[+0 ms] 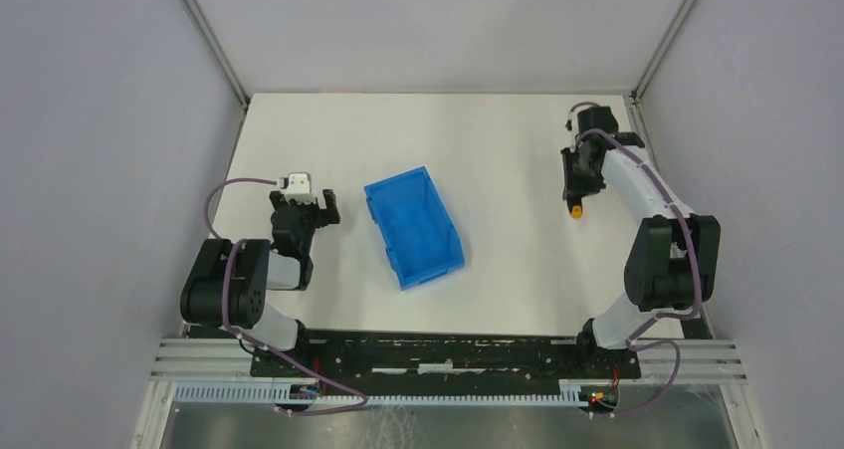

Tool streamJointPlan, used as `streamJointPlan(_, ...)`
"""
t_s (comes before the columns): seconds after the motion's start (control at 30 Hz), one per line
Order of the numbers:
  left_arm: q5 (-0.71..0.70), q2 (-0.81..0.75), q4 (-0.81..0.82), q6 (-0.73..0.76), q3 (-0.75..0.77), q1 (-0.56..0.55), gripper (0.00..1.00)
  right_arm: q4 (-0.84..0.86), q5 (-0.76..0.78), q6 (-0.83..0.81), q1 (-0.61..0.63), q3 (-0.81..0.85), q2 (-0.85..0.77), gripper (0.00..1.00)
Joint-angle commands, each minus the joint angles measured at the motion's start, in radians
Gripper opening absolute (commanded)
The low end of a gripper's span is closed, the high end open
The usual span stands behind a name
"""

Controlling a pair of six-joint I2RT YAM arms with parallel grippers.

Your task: Put the screwdriver in the bin

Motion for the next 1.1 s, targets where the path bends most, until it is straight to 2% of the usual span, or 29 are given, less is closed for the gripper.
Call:
streamJointPlan(0.0, 0.004, 0.002, 0.047, -0.016, 0.01, 0.005, 1.0, -0.263, 0.084, -0.021, -0.002, 0.251, -0.082, 0.02)
streamJointPlan(0.1, 0.004, 0.002, 0.047, -0.016, 0.01, 0.005, 1.0, -0.284, 0.071, 0.02, 0.002, 0.312, -0.137, 0.02)
streamJointPlan(0.2, 0.005, 0.001, 0.046, -0.016, 0.01, 0.005, 1.0, -0.278, 0.086, 0.07, 0.076, 0.343, -0.176, 0.0)
streamJointPlan(0.3, 0.004, 0.002, 0.047, -0.016, 0.01, 0.005, 1.0, -0.229, 0.091, 0.142, 0.271, 0.382, -0.185, 0.0)
streamJointPlan(0.43, 0.005, 0.001, 0.047, -0.016, 0.01, 0.005, 1.0, -0.143, 0.085, 0.206, 0.572, 0.457, -0.115, 0.0)
streamJointPlan(0.57, 0.005, 0.002, 0.047, -0.016, 0.01, 0.005, 1.0, -0.06, 0.087, 0.218, 0.781, 0.516, -0.029, 0.0)
streamJointPlan(0.83, 0.004, 0.0, 0.047, -0.016, 0.01, 0.005, 1.0, 0.053, 0.097, 0.183, 0.91, 0.379, 0.154, 0.0)
streamJointPlan(1.07, 0.005, 0.001, 0.047, -0.016, 0.01, 0.005, 1.0, 0.244, 0.111, 0.172, 0.928, 0.225, 0.251, 0.0)
